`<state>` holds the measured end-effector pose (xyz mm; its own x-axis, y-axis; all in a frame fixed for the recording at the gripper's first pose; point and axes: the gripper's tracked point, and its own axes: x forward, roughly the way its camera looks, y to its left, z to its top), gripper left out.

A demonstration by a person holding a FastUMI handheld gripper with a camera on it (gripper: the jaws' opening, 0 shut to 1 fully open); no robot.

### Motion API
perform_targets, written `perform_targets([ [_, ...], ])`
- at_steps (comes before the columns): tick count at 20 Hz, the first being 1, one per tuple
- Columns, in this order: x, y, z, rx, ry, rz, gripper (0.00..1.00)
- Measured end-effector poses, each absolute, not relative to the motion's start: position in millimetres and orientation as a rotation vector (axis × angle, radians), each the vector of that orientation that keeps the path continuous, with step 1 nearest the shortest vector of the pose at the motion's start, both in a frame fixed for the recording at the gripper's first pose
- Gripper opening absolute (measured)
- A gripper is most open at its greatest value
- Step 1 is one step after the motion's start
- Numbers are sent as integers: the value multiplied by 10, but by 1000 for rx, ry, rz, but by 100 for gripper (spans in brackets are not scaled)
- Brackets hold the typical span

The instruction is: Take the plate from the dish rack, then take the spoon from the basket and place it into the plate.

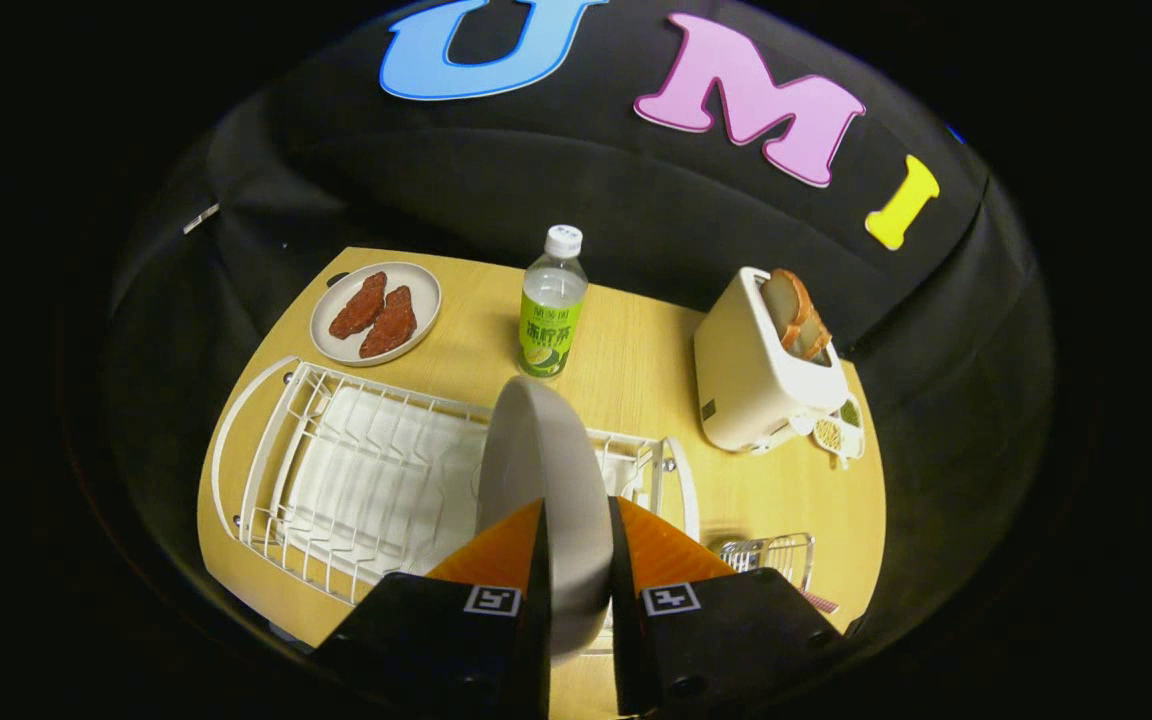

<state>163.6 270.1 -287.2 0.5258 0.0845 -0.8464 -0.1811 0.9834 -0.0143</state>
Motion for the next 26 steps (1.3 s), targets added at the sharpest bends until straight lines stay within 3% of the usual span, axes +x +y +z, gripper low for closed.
perform_targets([
  [12, 1331, 2317, -2660, 216, 993, 201, 26],
  [19, 676, 1737, -2377, 429, 937, 234, 26],
  [26, -98, 1099, -2471, 548, 907, 179, 25],
])
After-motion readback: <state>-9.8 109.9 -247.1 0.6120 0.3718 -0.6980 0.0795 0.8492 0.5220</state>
